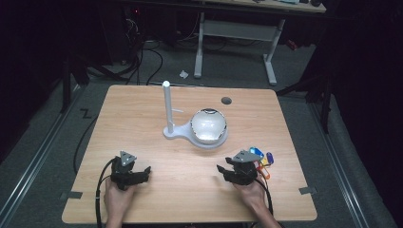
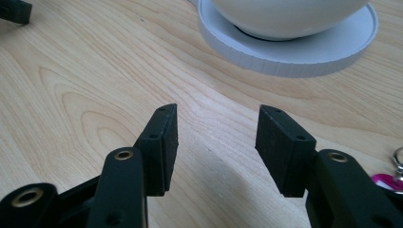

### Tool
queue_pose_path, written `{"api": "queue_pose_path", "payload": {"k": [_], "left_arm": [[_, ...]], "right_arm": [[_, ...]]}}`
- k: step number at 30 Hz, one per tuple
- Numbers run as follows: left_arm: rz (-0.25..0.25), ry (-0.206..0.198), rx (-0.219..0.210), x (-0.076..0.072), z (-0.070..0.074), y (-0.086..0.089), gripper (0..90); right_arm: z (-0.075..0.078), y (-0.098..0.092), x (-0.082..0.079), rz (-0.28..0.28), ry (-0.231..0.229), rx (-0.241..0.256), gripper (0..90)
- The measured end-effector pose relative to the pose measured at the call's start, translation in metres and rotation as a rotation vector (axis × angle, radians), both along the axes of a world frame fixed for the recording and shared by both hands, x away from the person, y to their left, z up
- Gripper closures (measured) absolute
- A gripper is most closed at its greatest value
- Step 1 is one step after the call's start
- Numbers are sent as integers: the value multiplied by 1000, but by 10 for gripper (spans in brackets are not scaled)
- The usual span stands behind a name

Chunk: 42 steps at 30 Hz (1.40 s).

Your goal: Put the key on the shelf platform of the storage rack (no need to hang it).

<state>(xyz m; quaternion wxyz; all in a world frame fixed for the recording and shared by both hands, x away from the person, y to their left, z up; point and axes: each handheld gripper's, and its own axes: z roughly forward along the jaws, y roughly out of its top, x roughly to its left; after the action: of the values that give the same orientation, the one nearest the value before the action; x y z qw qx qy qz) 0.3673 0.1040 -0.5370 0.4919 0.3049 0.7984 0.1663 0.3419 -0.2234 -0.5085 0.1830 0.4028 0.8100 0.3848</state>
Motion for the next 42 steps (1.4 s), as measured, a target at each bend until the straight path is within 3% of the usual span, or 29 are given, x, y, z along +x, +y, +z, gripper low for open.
{"api": "queue_pose_path", "payload": {"k": [7,14,29,33,42], "left_arm": [[8,5,-9,0,1,-1,149],[2,1,-1,0,0,0,149],[5,4,-5,0,0,0,149],[1,0,-1,0,0,0,149],[10,6,-10,0,1,-1,149]], "right_arm": [[8,-9,0,-16,-6,7,502],[20,-33,1,-69,-12,66,501],[39,-84,-9,-199,-45,49,482],[39,-89,-12,-211,-40,39,482],[21,-99,-19,-226,10,21,478]]}}
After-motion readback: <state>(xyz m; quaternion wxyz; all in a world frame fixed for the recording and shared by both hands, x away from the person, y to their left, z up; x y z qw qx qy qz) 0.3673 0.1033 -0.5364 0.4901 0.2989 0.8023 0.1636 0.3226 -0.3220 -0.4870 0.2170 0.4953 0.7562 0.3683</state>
